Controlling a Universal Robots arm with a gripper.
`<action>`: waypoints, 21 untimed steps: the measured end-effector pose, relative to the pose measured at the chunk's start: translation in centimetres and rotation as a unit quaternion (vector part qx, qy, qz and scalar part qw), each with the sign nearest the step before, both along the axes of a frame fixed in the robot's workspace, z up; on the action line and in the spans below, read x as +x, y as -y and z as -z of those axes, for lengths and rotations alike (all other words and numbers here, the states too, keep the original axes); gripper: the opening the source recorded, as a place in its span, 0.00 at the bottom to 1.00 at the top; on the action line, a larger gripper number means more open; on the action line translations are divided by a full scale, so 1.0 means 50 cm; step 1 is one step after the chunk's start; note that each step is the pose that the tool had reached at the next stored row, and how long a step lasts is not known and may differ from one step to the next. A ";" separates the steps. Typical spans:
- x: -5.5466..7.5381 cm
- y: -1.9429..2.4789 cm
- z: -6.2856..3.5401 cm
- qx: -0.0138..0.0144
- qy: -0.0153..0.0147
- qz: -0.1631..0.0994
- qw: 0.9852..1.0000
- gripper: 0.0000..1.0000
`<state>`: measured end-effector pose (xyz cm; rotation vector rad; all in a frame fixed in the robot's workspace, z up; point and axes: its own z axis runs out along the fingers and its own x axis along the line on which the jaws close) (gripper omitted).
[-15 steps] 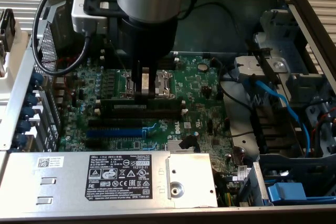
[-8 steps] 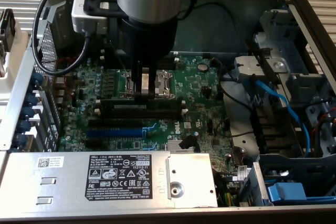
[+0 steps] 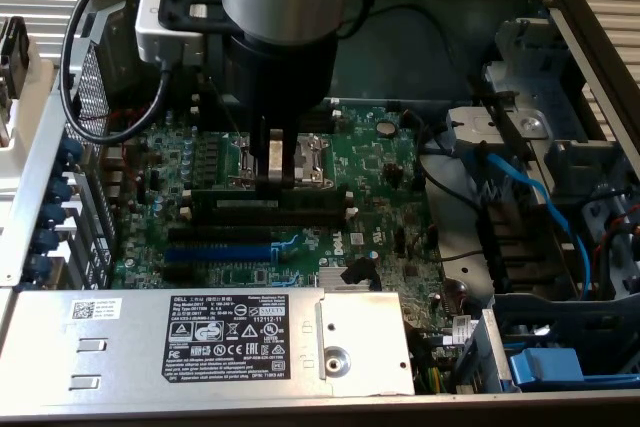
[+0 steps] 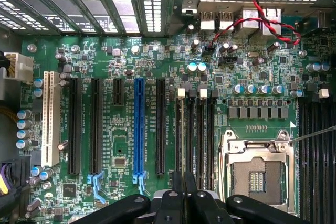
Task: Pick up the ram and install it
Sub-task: 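Insert the ram into the slot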
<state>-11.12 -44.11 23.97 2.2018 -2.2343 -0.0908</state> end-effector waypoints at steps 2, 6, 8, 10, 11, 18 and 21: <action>0.000 0.0000 0.000 0.000 0.000 0.000 1.000 0.12; 0.000 0.0000 0.000 0.000 0.000 0.002 1.000 0.12; 0.000 0.0000 0.000 0.000 0.000 0.002 1.000 0.12; 0.000 0.0000 0.001 0.000 0.000 0.003 1.000 0.12; 0.000 -0.0002 0.001 0.000 0.000 0.003 1.000 0.12; 0.002 -0.0006 0.001 0.000 0.000 0.003 1.000 0.12; 0.002 -0.0008 0.001 0.000 0.000 0.003 1.000 0.12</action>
